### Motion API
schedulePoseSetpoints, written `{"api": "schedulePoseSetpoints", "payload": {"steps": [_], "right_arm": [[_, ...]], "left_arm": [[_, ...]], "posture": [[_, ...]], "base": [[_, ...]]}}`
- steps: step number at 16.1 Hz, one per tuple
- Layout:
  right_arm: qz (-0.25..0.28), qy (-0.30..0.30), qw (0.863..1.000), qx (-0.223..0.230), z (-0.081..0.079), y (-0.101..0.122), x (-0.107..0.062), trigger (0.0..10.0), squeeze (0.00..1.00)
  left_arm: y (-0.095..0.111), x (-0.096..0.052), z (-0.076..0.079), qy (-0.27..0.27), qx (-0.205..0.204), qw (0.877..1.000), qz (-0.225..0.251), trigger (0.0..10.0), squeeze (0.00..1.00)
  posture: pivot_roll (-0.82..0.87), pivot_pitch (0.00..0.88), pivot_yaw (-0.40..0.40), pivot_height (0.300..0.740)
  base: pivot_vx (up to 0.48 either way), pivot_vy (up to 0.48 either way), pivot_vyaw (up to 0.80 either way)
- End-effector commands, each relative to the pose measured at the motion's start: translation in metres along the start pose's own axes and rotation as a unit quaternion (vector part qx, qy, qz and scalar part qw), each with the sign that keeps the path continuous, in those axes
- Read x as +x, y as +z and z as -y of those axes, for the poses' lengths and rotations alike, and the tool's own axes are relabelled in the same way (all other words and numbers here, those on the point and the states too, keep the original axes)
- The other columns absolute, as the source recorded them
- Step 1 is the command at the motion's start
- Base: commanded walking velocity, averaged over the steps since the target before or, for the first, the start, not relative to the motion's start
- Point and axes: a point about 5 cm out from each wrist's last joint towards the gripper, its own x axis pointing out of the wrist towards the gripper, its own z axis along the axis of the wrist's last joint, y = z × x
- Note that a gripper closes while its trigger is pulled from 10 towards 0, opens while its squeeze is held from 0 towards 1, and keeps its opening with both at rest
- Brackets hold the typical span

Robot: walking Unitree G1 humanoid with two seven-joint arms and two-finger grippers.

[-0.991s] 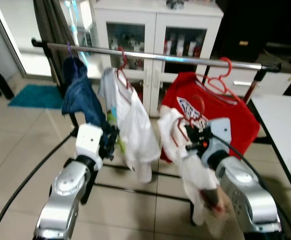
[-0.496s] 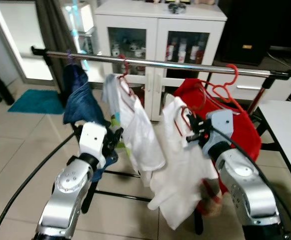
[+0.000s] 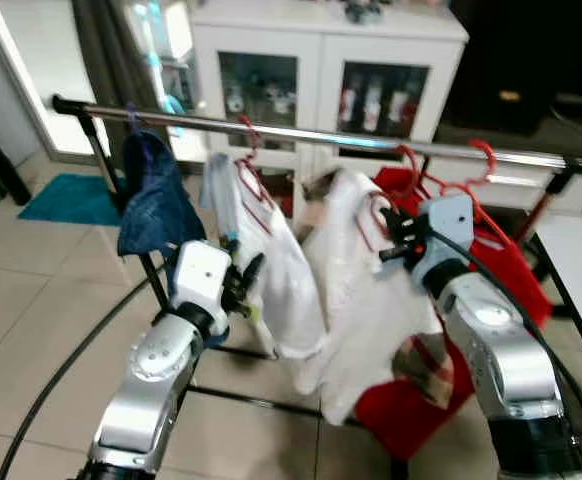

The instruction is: Hang hanger

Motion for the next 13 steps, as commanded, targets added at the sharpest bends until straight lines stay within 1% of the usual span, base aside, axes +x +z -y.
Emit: {"api": "schedulePoseSetpoints", "payload": {"steps": [1, 2, 3, 4, 5, 6, 7, 8, 9, 10, 11, 13], "right_arm": [[0.028, 0.014, 0.999, -0.008, -0.007, 0.016, 0.009, 10.0, 0.00], [0.024, 0.017, 0.999, -0.018, -0.007, 0.018, 0.014, 10.0, 0.00], [0.021, 0.019, 0.999, -0.021, -0.007, 0.018, 0.016, 10.0, 0.00], [0.015, 0.021, 0.999, -0.019, -0.005, 0.020, 0.021, 10.0, 0.00], [0.013, 0.019, 1.000, -0.020, -0.005, 0.020, 0.022, 10.0, 0.00], [0.001, 0.007, 1.000, -0.022, -0.001, 0.020, 0.027, 10.0, 0.00], [-0.004, 0.002, 1.000, -0.022, 0.000, 0.020, 0.030, 10.0, 0.00], [-0.022, -0.025, 0.999, -0.014, 0.008, 0.021, 0.042, 10.0, 0.00], [-0.027, -0.030, 0.999, -0.012, 0.009, 0.021, 0.044, 10.0, 0.00], [-0.047, -0.040, 0.998, -0.020, 0.013, 0.020, 0.050, 10.0, 0.00], [-0.055, -0.053, 0.997, -0.014, 0.017, 0.021, 0.056, 10.0, 0.00], [-0.061, -0.066, 0.996, -0.008, 0.022, 0.023, 0.061, 10.0, 0.00]], "left_arm": [[0.002, -0.003, -0.008, 0.007, 0.009, 1.000, 0.001, 10.0, 0.00], [0.005, -0.002, -0.007, 0.001, 0.012, 1.000, 0.009, 10.0, 0.00], [0.007, -0.001, -0.006, -0.004, 0.004, 1.000, 0.016, 10.0, 0.00], [0.020, 0.004, -0.001, -0.040, -0.015, 0.998, 0.038, 10.0, 0.00], [0.023, 0.005, 0.000, -0.052, -0.015, 0.998, 0.044, 10.0, 0.00], [0.030, 0.007, 0.004, -0.092, -0.009, 0.994, 0.052, 10.0, 0.00], [0.032, 0.007, 0.007, -0.111, -0.006, 0.992, 0.052, 10.0, 0.00], [0.041, 0.004, 0.013, -0.181, -0.001, 0.981, 0.062, 10.0, 0.00], [0.043, 0.004, 0.014, -0.193, 0.001, 0.979, 0.067, 10.0, 0.00], [0.048, 0.003, 0.015, -0.211, 0.001, 0.975, 0.074, 10.0, 0.00], [0.051, 0.002, 0.015, -0.221, -0.004, 0.972, 0.075, 10.0, 0.00], [0.051, 0.001, 0.015, -0.233, -0.008, 0.970, 0.071, 10.0, 0.00]], "posture": [[-0.07, 0.000, -0.006, 0.740], [-0.07, 0.000, -0.008, 0.740], [-0.07, 0.000, -0.008, 0.740], [-0.07, 0.000, -0.011, 0.740], [-0.07, 0.000, -0.011, 0.740], [-0.08, 0.000, -0.008, 0.740], [-0.08, 0.000, -0.008, 0.740], [-0.08, 0.000, -0.004, 0.740], [-0.08, 0.000, -0.004, 0.740], [-0.08, 0.000, 0.000, 0.740], [-0.08, 0.000, 0.000, 0.740], [-0.08, 0.000, 0.000, 0.740]], "base": [[0.300, 0.000, 0.00], [0.251, 0.000, 0.00], [0.000, 0.000, 0.00], [0.000, 0.000, 0.00], [0.000, 0.000, 0.00], [0.000, 0.000, 0.00], [0.000, 0.000, 0.00], [0.000, 0.000, 0.00], [0.000, 0.000, 0.00], [0.000, 0.000, 0.00], [0.000, 0.000, 0.00], [0.000, 0.000, 0.00]]}}
